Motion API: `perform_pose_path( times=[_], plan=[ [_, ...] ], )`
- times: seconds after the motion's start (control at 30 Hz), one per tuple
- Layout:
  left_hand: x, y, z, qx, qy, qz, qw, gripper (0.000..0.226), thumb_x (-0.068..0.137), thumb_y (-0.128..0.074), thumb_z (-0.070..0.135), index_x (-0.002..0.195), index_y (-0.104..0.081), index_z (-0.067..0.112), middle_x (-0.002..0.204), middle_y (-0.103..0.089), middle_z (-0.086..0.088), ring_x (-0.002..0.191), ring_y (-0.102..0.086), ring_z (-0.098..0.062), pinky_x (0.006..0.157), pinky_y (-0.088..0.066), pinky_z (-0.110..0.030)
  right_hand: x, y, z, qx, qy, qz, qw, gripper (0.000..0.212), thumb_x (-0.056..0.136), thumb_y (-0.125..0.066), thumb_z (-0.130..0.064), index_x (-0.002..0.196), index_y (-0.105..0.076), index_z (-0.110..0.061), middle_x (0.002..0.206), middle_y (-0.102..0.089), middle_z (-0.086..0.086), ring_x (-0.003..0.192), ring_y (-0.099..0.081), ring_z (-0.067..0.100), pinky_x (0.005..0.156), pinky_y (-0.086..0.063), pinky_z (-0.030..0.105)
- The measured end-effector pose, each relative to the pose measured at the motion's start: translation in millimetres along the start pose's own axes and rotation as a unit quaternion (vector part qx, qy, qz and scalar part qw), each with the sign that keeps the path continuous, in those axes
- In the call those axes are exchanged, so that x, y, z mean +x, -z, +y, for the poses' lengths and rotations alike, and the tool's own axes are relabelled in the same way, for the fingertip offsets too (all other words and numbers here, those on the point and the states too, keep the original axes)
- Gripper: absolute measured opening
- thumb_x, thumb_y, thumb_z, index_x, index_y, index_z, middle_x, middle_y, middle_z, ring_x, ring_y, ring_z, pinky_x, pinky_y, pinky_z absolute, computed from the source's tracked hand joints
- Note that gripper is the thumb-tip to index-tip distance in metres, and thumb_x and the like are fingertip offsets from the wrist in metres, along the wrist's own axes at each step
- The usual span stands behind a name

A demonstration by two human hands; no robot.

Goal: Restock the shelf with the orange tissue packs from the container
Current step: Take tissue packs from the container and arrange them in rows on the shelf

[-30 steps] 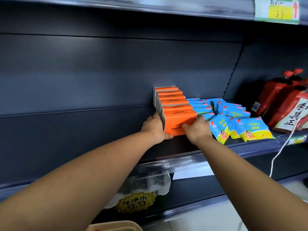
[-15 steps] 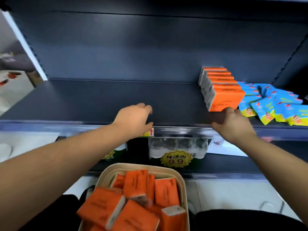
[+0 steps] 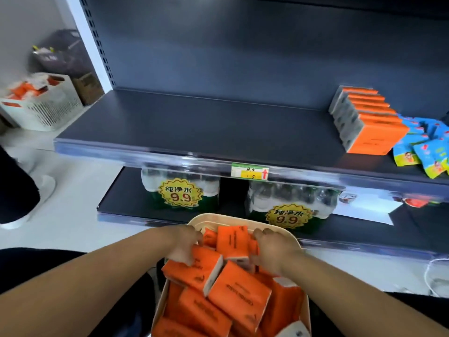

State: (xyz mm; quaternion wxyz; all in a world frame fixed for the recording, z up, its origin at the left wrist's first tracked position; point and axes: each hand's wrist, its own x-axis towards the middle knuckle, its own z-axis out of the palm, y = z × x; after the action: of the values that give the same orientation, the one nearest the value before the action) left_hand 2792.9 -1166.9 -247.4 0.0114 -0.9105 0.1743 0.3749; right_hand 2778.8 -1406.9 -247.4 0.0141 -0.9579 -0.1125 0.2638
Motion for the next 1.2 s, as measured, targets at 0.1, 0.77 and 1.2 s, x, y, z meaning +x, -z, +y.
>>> perform_pose_path(
  times=[0.1,0.77,1.2],
  plan=[
    [4,-4,-5,-0.006,-0.016,-0.009,1.000,0.071,0.076,-0.066,0.042,0.141,-0.039,0.032,0.137,-0.045,-0.003,0.125,-0.046,-0.025,0.101,-0.045,-0.041,15,-18,-7,0.021,-0.032,-0.034,0.999,0.075,0.082,-0.051,-0.071,0.138,-0.041,-0.023,0.134,-0.051,0.008,0.123,-0.051,0.030,0.100,-0.044,0.041],
    [15,-2,-14,-0.094,-0.007,-0.093,0.991,0.072,0.071,-0.077,0.043,0.131,-0.041,0.027,0.123,-0.052,0.003,0.109,-0.054,-0.019,0.091,-0.050,-0.035,57,-28,-25,0.451,-0.189,-0.083,0.868,0.023,0.086,-0.068,-0.021,0.105,-0.063,-0.009,0.097,-0.070,0.010,0.074,-0.069,0.021,0.073,-0.056,0.033],
    [19,-1,-12,-0.106,-0.009,-0.110,0.988,0.083,0.073,-0.078,0.040,0.144,-0.036,0.027,0.140,-0.045,0.002,0.124,-0.047,-0.020,0.104,-0.043,-0.036,4,19,41,0.382,-0.043,-0.339,0.859,0.048,0.080,-0.069,-0.008,0.123,-0.052,-0.022,0.108,-0.066,0.000,0.109,-0.059,0.022,0.087,-0.048,0.037]
  ],
)
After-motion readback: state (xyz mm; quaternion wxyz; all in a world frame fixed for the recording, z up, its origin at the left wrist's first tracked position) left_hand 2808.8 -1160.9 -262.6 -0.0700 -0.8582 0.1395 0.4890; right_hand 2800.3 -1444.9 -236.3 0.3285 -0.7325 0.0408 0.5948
